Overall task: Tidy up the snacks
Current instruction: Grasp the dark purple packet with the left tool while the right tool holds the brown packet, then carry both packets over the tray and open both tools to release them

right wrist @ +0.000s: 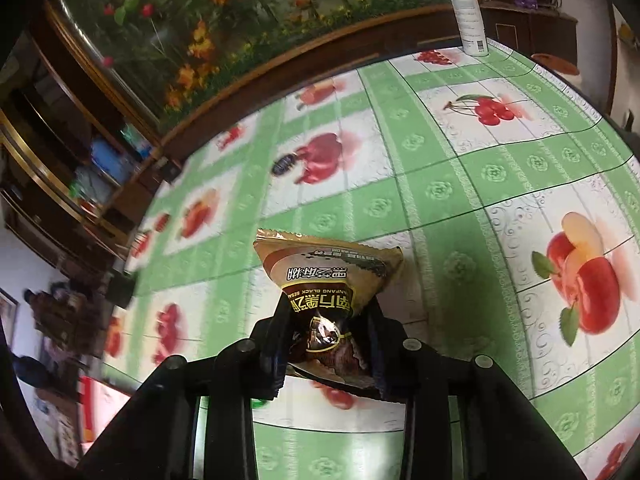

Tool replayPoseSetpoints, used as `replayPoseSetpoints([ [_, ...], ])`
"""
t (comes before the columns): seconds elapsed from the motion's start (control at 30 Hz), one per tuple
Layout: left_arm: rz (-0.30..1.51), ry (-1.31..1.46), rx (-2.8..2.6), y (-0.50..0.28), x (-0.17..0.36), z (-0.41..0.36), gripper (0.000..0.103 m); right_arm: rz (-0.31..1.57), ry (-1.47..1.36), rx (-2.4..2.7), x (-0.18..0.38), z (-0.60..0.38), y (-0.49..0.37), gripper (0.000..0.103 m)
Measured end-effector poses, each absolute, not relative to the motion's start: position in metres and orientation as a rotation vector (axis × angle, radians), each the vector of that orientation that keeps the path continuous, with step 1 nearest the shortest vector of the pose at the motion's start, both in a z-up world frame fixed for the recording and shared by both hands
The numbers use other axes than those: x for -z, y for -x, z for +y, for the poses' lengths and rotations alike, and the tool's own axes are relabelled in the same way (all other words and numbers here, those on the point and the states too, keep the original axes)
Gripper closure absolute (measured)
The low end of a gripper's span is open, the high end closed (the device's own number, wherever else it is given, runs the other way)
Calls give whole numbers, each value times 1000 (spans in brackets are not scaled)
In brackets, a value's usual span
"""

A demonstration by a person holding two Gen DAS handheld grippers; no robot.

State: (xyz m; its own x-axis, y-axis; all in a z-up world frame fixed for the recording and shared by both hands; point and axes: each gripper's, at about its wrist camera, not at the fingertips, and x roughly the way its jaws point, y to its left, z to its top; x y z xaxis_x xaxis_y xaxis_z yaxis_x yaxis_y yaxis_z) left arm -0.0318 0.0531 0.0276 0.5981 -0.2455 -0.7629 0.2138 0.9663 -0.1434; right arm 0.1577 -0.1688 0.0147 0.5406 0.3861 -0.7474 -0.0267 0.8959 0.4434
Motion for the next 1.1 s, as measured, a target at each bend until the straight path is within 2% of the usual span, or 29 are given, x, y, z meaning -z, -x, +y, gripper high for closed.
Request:
replayPoseSetpoints([
  [0.3,805,77,243,49,-57,73,67,909,-507,-446,-31,-149,-147,69],
  [0.73,723,127,152,74,-81,114,67,935,-324,-655,-32,-64,-104,69],
  [1.1,685,218,-18,100,-82,191,67,973,-276,-843,-29,-10,-63,70],
])
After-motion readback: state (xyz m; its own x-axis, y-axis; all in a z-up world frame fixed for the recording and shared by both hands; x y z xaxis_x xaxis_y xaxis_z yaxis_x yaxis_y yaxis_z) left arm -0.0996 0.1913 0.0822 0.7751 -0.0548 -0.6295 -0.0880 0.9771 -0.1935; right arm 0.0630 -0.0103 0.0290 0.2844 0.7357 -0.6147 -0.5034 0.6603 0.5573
